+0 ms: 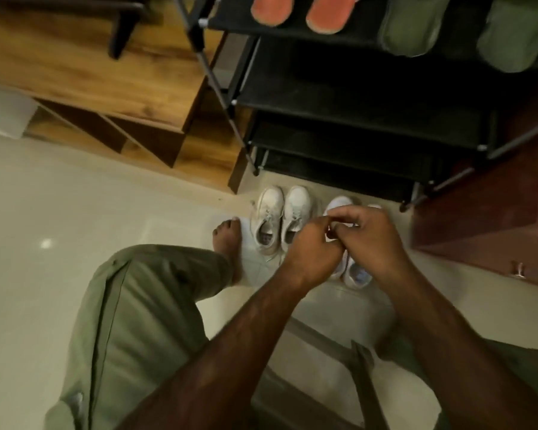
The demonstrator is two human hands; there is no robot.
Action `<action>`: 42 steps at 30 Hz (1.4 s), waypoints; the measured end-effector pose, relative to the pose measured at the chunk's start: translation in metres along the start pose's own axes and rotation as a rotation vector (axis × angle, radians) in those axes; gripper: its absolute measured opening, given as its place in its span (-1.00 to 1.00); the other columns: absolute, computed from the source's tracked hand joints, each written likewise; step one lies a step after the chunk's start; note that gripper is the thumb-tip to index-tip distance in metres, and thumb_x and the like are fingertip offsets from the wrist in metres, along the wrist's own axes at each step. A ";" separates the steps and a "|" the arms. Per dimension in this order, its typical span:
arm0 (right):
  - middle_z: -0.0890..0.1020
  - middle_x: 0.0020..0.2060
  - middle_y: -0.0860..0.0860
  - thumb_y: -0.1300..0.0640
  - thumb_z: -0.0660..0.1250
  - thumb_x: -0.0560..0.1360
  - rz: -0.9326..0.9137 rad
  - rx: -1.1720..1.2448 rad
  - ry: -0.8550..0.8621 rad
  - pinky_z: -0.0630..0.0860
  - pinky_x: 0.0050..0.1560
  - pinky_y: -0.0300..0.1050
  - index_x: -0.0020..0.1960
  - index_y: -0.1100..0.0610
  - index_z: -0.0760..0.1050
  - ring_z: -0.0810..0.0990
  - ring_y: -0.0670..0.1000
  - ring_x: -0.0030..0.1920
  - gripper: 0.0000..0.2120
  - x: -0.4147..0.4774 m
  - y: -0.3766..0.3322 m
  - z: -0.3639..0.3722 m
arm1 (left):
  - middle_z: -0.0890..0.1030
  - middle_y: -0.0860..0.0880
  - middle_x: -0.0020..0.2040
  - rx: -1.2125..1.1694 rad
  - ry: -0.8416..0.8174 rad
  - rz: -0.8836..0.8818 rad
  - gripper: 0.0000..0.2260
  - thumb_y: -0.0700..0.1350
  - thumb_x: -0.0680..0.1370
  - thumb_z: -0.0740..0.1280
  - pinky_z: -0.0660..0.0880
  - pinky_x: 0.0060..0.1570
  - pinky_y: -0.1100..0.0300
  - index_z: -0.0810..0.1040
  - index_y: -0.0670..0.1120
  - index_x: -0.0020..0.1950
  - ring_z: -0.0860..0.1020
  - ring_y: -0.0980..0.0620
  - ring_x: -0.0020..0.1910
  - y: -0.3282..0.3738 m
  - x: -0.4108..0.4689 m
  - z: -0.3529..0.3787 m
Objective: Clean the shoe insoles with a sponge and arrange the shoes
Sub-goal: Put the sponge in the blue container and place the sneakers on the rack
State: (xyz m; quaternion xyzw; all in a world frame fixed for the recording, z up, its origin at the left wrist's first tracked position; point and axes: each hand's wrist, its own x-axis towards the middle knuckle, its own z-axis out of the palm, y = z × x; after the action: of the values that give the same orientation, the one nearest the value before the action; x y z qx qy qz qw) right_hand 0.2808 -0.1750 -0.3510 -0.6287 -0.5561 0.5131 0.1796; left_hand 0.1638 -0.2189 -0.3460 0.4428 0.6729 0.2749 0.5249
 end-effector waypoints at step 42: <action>0.56 0.38 0.04 0.07 0.26 0.63 -0.049 -0.597 -0.170 0.51 0.27 0.03 0.49 -0.01 0.41 0.57 0.13 0.33 -0.58 0.072 0.042 0.166 | 0.50 -0.08 0.34 0.537 0.108 -0.379 -0.55 0.13 0.53 0.46 0.04 -0.06 0.34 0.55 -0.07 0.33 0.47 -0.04 0.23 -0.117 0.092 -0.103</action>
State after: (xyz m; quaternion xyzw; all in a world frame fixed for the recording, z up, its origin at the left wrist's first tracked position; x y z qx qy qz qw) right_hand 0.1523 -0.1816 -0.4848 -0.5951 -0.7102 0.3732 -0.0478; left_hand 0.0253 -0.1810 -0.4556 0.4172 0.8185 0.0085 0.3949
